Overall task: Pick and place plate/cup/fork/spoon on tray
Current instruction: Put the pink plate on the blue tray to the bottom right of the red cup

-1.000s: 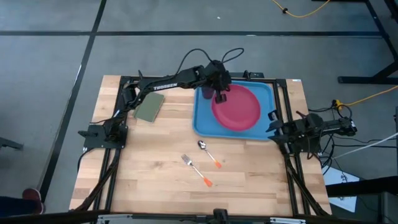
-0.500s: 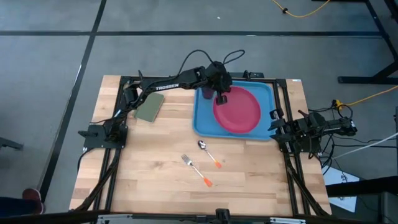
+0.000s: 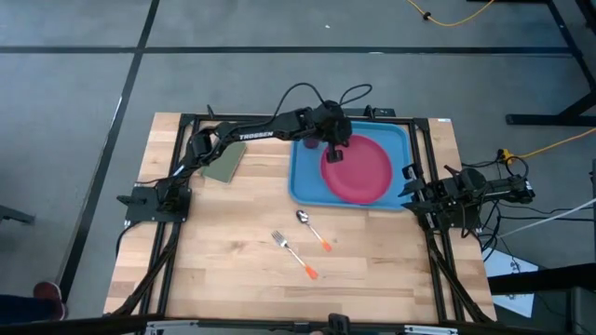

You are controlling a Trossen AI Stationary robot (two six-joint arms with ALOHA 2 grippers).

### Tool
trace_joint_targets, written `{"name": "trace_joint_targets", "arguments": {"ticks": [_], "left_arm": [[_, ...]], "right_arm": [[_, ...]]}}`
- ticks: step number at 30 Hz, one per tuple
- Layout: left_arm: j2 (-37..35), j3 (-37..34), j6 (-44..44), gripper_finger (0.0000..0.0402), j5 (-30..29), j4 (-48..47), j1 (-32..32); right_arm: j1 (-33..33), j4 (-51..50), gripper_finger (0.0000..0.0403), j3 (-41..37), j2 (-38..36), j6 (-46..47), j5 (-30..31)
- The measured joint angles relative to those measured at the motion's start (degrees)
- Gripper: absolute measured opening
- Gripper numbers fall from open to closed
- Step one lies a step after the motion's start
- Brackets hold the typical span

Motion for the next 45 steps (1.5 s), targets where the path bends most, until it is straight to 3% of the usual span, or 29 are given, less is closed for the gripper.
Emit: {"name": "trace_joint_targets", "arguments": {"ticks": [15,28,32,36,43,45], "left_arm": [[0.0,0.0,0.12,0.0068,-1.29,-1.05,-0.01],[-0.2,-0.02,4.27,0.007,-2.63,1.85,-2.92],[-3.47,-0.06,6.18,0.007,-10.18,-4.72,-6.54],[-7.62,0.0,3.79,0.007,-21.2,-18.7,-11.04],[-9.29,-0.21,-15.42,0.007,-18.97,-44.81,-14.21],[-8.51,-1.91,-17.42,0.007,-19.63,-44.51,-14.17]], "right_arm": [[0.0,-0.92,0.0108,0.0,0.0,0.0,0.0],[0.02,-0.92,0.0108,0.0,0.0,0.02,0.0],[0.02,-0.9,0.0108,0.0,0.0,0.02,0.0],[0.0,-0.94,0.0108,0.0,0.0,0.02,0.02],[0.02,-1.11,0.0108,0.0,0.0,0.02,0.02],[0.02,-1.42,0.0108,0.0,0.0,0.02,0.02]]}}
